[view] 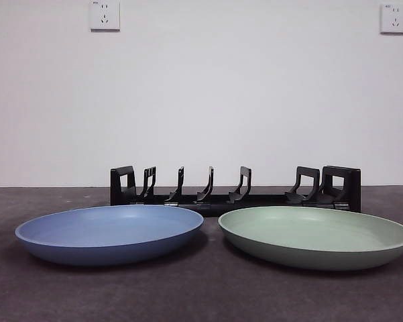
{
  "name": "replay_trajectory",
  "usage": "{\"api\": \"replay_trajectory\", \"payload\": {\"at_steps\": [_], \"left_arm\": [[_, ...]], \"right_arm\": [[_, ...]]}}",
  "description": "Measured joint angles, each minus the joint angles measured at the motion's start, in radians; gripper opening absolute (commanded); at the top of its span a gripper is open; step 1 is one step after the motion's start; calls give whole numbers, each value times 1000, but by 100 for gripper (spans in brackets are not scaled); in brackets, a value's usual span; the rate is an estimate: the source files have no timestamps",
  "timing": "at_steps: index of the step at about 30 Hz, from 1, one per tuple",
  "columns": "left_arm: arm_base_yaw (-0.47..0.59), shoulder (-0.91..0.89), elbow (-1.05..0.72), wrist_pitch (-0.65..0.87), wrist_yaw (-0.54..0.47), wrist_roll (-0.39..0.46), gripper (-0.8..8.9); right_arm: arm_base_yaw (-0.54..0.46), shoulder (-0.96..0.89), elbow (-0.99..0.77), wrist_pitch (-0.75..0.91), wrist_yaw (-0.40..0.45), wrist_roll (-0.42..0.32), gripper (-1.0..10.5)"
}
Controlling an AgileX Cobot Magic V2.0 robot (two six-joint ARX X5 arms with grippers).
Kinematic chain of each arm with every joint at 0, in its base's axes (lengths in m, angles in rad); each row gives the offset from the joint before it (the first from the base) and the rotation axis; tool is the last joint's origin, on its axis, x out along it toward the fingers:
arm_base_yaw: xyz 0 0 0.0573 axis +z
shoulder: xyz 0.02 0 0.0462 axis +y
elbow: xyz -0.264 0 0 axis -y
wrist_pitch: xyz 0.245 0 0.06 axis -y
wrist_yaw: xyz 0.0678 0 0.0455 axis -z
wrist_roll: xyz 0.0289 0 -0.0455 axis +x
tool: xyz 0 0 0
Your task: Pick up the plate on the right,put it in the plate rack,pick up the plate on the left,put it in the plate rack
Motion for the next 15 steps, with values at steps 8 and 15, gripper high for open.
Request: {"api": "replay_trajectory", "payload": {"at_steps": [8,15], "left_arm": [[-14,33,6,-1,2,6,611],[-72,103,111,-10,26,12,635]], "right_arm": [[0,0,2,0,0,-3,339],[0,3,2,0,0,6,536]]}}
